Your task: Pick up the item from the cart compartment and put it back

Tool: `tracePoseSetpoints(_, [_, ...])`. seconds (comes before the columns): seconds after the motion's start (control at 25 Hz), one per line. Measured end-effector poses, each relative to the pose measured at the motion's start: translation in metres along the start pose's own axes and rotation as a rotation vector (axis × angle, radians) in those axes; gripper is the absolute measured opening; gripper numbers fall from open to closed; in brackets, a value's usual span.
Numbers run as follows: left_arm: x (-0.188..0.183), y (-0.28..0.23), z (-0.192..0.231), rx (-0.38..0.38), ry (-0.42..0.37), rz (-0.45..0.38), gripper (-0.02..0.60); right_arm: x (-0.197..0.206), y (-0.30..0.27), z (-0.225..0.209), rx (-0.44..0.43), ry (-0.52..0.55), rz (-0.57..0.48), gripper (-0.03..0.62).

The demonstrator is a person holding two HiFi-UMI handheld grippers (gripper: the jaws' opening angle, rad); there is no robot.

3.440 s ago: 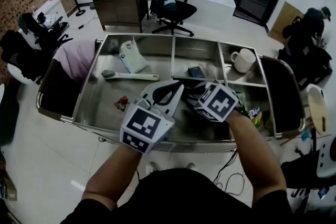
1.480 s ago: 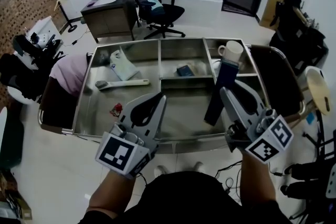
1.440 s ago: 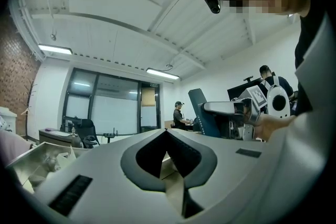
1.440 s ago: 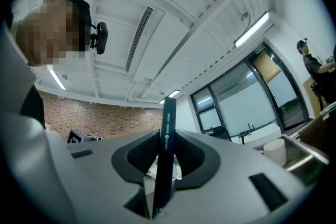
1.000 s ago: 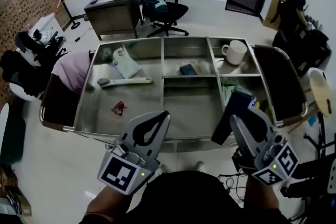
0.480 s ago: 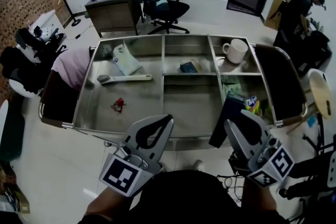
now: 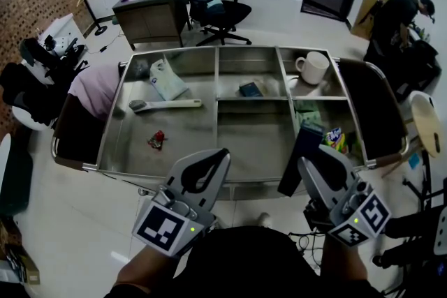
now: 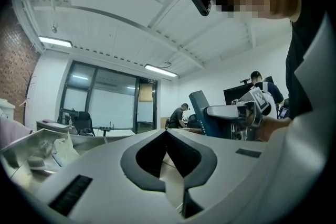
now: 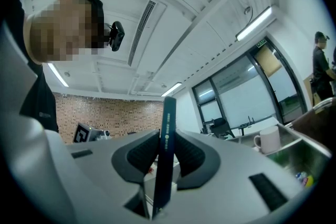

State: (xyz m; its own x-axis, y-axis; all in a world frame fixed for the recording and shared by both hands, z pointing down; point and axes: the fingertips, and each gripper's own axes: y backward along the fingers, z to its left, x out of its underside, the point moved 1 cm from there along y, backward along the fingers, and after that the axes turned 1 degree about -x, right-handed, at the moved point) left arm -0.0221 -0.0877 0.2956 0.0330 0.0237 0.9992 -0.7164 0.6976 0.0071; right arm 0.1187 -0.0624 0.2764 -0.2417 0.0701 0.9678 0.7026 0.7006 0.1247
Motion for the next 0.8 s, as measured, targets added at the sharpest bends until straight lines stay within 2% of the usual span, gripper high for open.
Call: tracePoseSetpoints(0.8, [-0.0068, -0.0089, 0.0099, -0.004, -0.029, 0.000, -0.002, -0.0090, -0.0096, -0.0063, 0.006, 0.017, 0.005, 0.105])
